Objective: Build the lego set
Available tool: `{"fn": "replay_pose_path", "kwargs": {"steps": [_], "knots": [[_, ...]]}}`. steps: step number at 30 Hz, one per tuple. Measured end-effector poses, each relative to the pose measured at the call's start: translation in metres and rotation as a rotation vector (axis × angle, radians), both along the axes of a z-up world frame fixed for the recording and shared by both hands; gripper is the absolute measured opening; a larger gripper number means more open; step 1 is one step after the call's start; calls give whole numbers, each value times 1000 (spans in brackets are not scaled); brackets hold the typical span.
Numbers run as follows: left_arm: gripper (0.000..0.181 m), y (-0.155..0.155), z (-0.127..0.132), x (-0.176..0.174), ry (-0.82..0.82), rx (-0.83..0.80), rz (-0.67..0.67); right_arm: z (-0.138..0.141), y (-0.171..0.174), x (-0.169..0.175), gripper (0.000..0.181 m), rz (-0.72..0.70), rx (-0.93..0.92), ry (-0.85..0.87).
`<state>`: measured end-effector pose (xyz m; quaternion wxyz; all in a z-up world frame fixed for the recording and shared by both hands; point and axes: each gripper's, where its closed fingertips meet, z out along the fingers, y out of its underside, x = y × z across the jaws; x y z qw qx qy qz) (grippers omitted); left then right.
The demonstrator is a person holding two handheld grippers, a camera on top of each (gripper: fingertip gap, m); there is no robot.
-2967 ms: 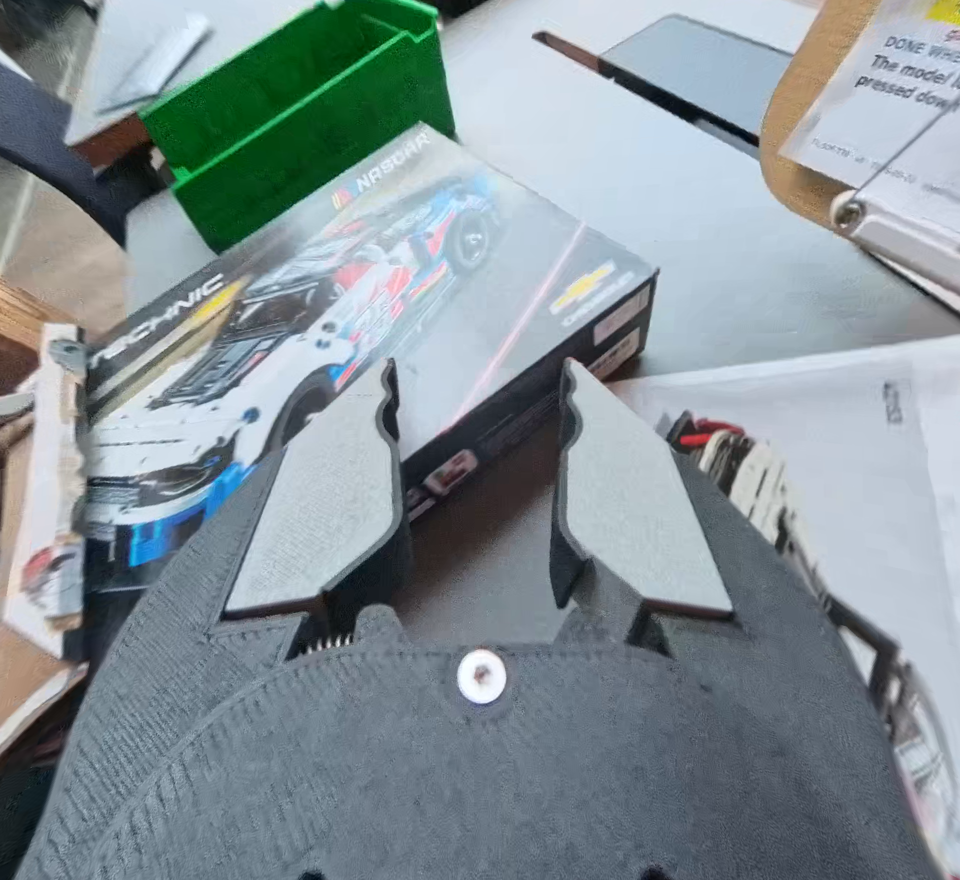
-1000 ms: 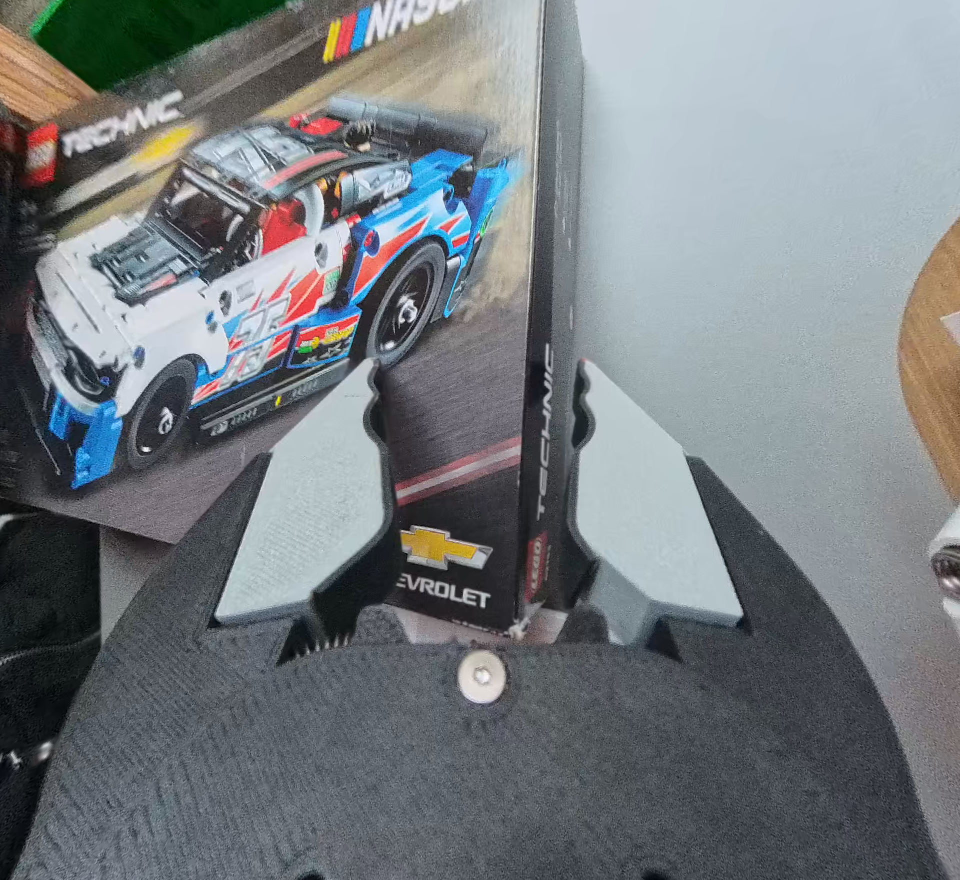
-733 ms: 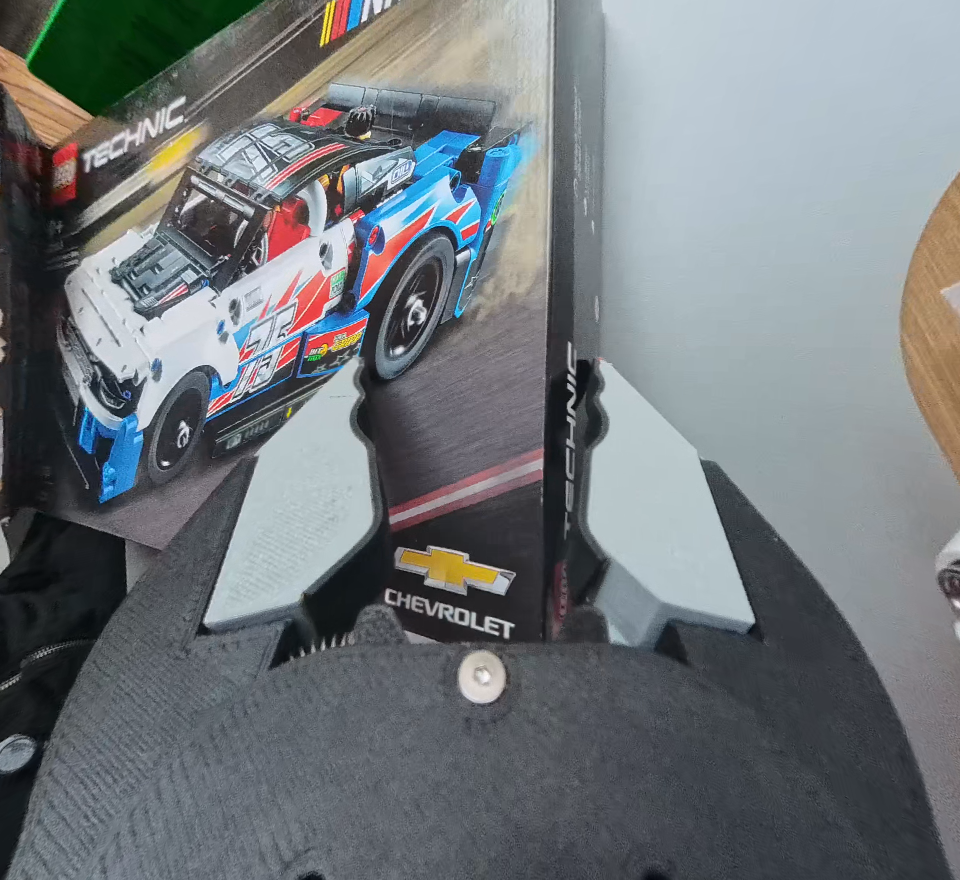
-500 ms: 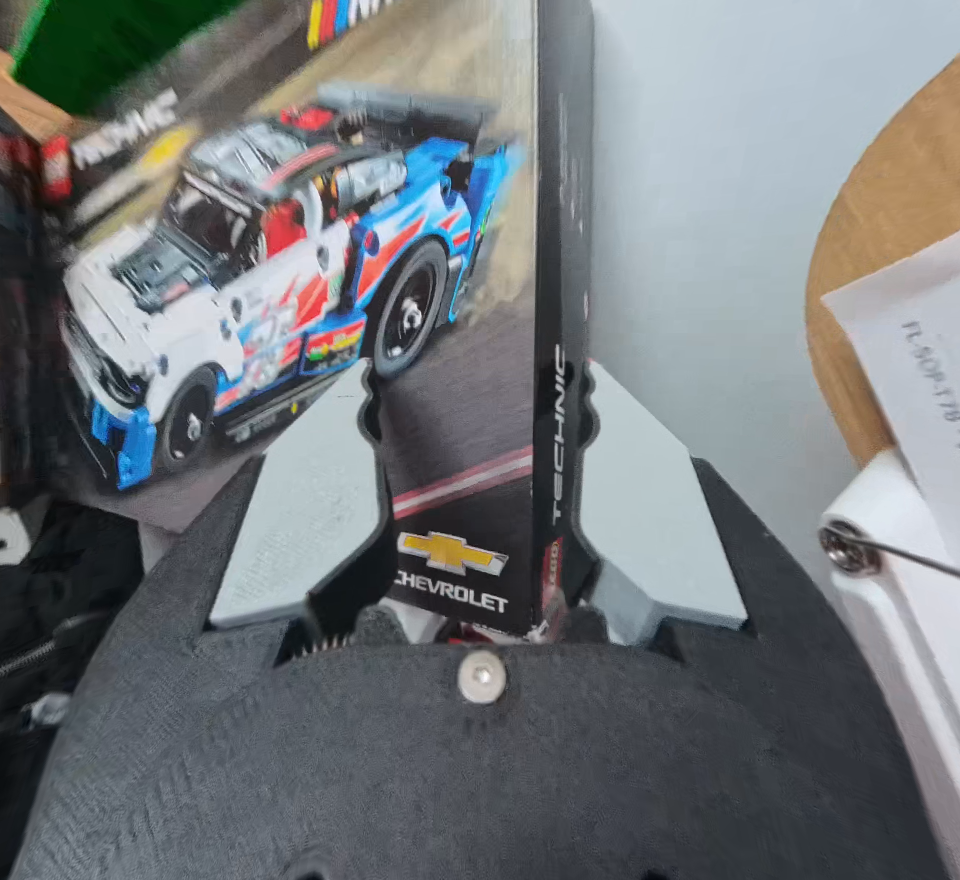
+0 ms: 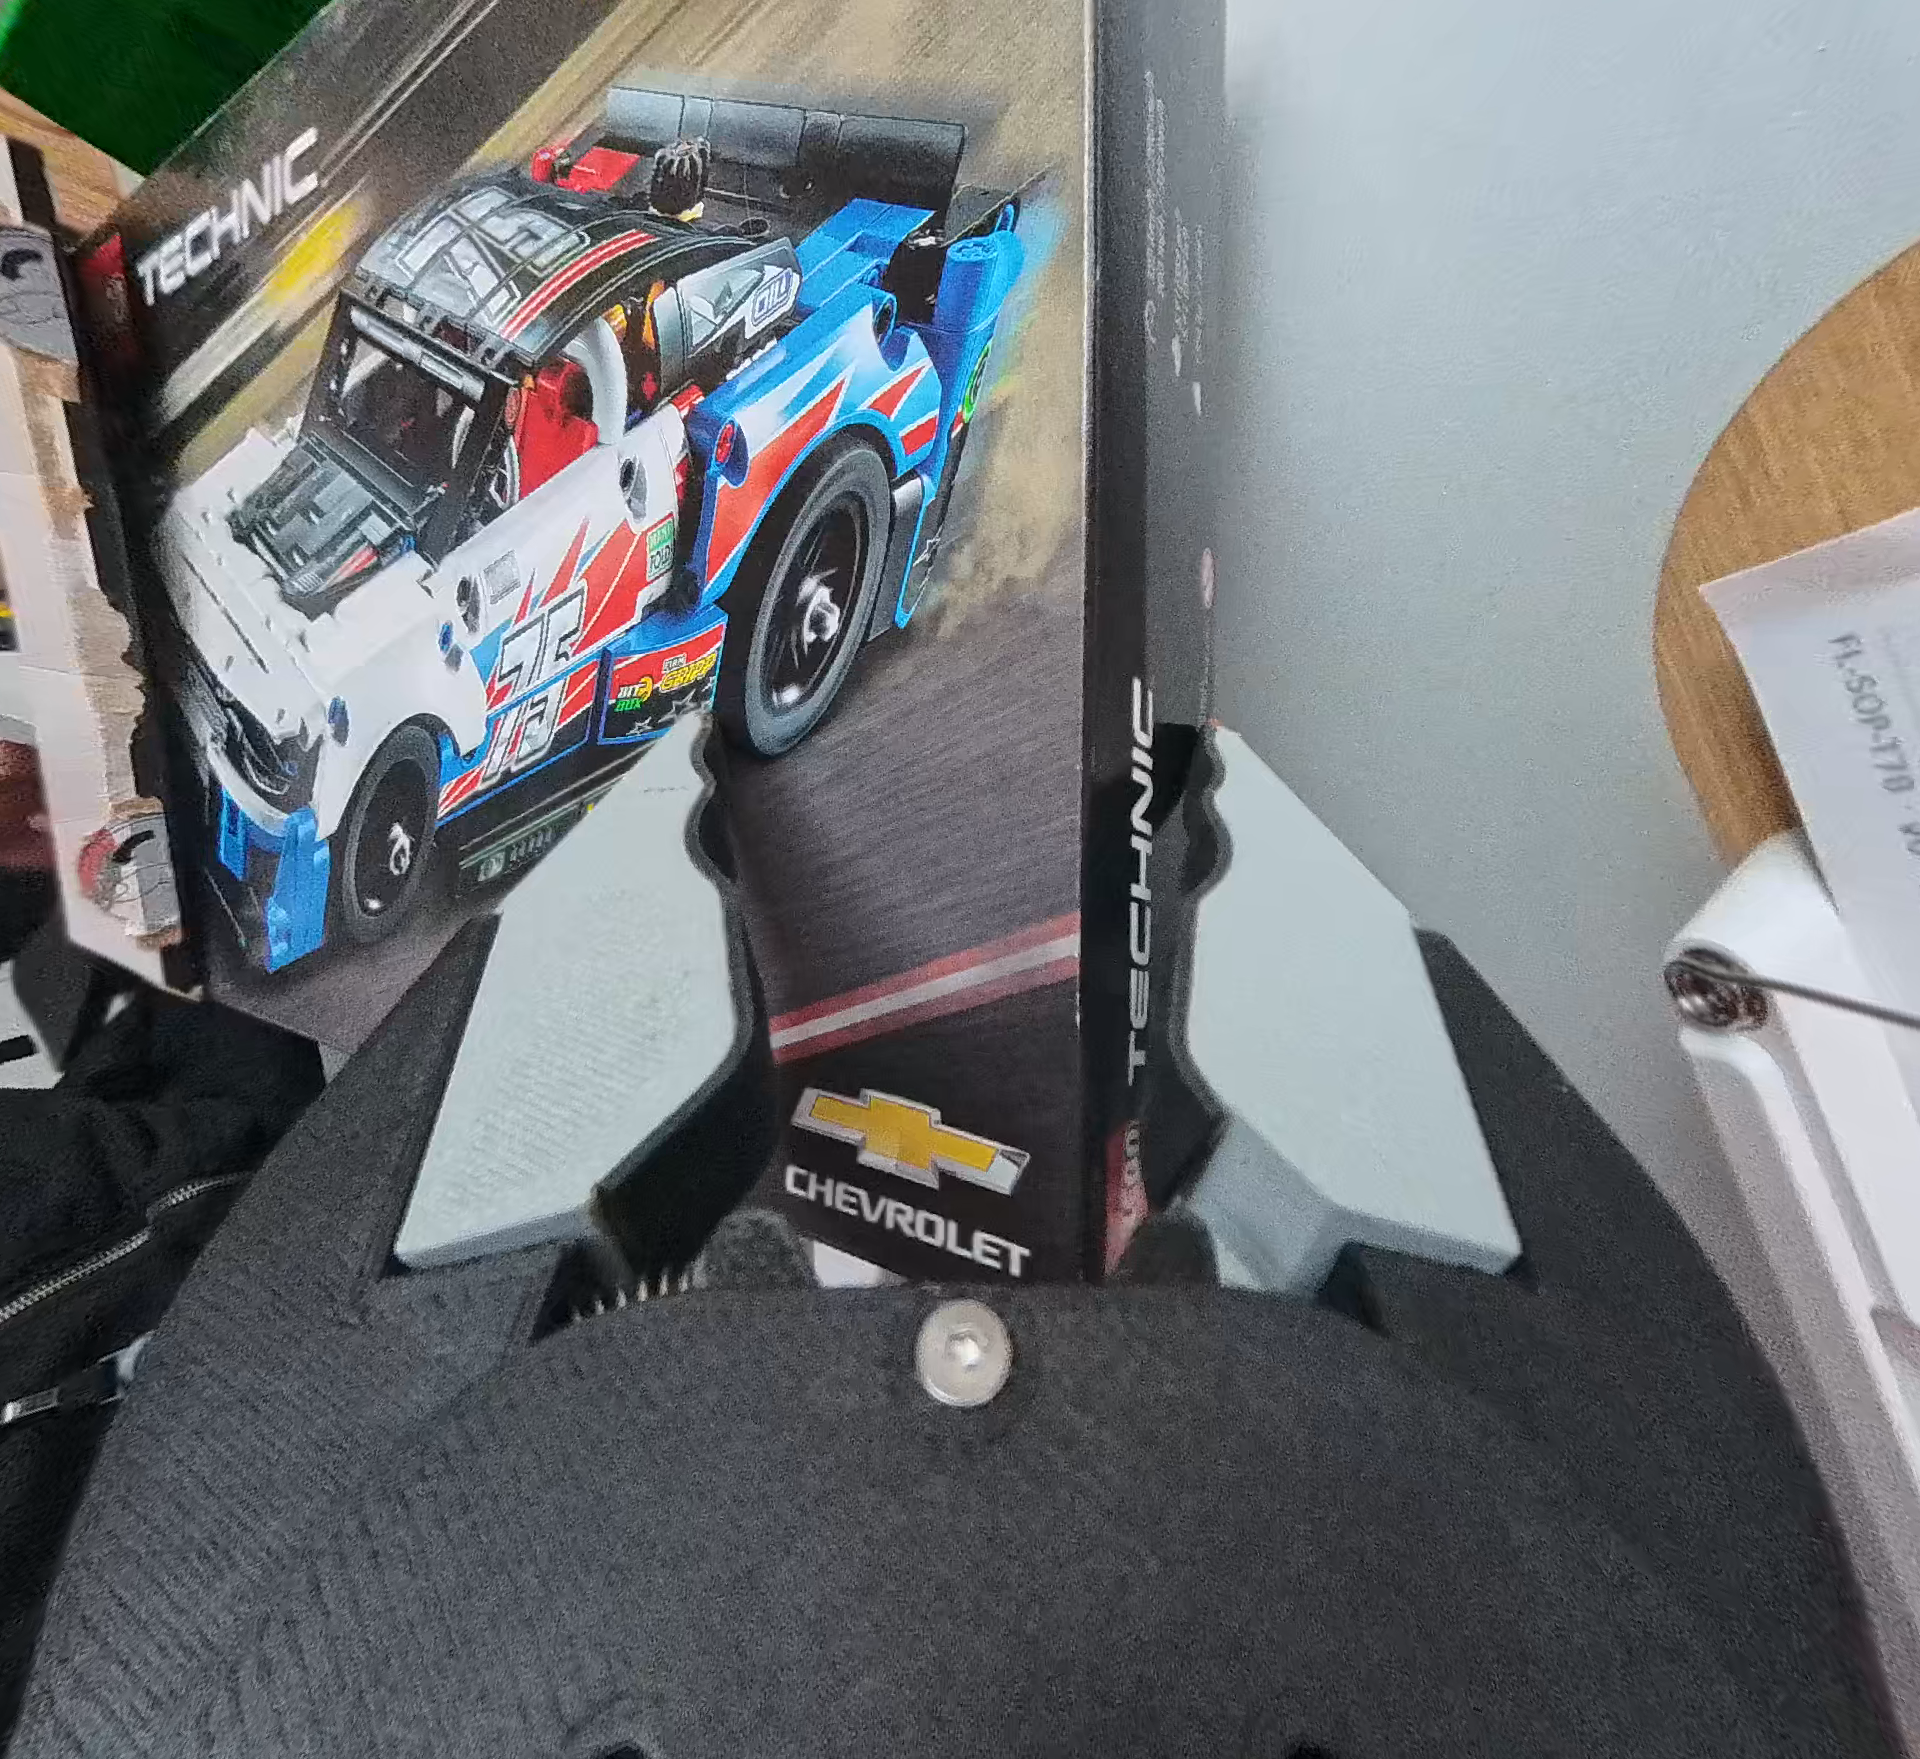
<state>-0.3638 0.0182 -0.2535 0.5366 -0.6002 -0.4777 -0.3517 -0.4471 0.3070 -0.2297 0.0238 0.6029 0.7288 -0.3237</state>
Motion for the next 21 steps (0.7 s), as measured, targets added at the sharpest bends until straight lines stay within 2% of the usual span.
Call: {"fn": "replay_pose_path", "kwargs": {"steps": [4, 13, 21], "knots": [[79, 7, 3, 6, -18, 26, -48, 36, -5, 5, 85, 6, 90, 41], [89, 55, 10, 16, -68, 105, -161, 126, 4, 20, 86, 5, 371, 84], [89, 80, 10, 23, -117, 120, -231, 150, 16, 31, 87, -20, 460, 84]]}}
